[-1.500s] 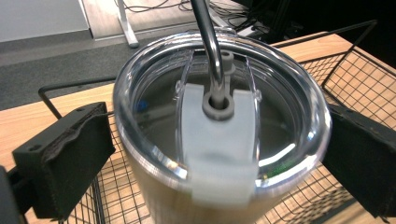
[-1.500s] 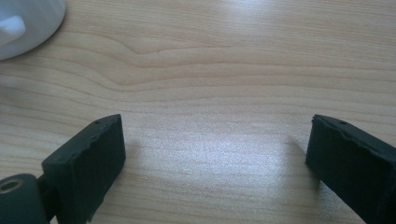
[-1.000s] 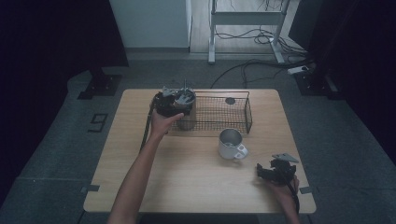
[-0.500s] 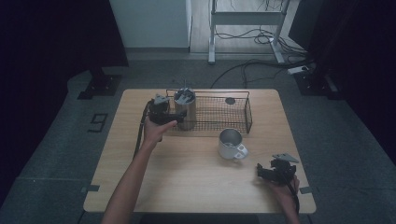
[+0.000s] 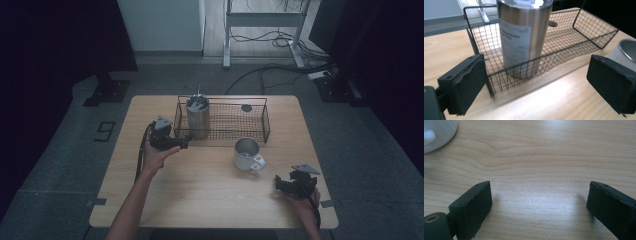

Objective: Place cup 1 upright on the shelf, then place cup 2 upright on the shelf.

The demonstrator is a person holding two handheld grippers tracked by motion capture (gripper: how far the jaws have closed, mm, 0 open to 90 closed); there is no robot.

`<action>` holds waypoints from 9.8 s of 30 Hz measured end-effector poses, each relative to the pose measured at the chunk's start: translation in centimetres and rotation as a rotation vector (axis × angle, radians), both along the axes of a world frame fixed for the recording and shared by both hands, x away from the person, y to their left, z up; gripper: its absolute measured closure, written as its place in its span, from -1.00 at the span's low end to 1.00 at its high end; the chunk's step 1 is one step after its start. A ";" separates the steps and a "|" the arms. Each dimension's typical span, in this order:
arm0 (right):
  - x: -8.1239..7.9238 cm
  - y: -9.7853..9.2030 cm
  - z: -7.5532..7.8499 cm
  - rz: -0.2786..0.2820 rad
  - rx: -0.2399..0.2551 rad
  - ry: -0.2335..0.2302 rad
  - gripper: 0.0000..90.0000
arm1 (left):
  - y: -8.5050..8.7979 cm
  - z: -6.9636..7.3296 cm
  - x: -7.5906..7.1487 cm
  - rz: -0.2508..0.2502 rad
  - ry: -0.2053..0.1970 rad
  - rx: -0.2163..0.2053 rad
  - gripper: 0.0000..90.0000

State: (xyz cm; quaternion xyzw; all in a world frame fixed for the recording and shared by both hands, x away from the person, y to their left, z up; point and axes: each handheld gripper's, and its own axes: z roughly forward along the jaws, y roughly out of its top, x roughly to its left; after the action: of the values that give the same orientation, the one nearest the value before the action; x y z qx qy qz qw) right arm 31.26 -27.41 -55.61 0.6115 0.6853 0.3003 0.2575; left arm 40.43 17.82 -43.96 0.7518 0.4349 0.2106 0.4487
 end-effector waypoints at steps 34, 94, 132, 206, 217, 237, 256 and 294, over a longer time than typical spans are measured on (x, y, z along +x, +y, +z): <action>0.0 0.0 0.0 0.001 0.000 -0.001 -0.87 | 2.4 -7.5 -7.9 -0.001 0.095 0.084 -0.76; -0.5 4.4 7.0 0.205 0.144 -0.231 -0.76 | 3.0 -8.6 -8.9 -0.003 0.103 0.112 -0.75; 4.0 9.0 9.3 0.279 0.168 -0.240 -0.99 | 2.0 -9.2 -9.1 -0.030 0.133 0.122 -0.75; 6.1 11.6 6.6 0.333 0.067 -0.168 -0.88 | 1.3 -10.1 -9.1 -0.035 0.157 0.163 -0.71; 5.7 11.7 7.2 0.344 0.068 -0.185 -0.88 | 1.3 -10.3 -9.1 -0.039 0.165 0.171 -0.71; 5.5 9.8 9.6 0.319 0.128 -0.199 -0.88 | 0.7 -10.5 -9.2 -0.050 0.166 0.176 -0.71; 6.7 10.4 13.2 0.332 0.112 -0.216 -0.88 | 1.3 -10.4 -9.1 -0.039 0.173 0.153 -0.70; 11.4 12.6 16.6 0.265 0.103 -0.219 -0.88 | 1.6 -10.3 -9.1 -0.029 0.164 0.138 -0.70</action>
State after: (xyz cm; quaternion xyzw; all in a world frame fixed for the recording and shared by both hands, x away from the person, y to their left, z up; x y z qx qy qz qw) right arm 42.67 -14.83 -38.99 0.4917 0.7115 0.4311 0.2573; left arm 31.30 19.46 -54.27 0.8018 0.4437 0.1715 0.3618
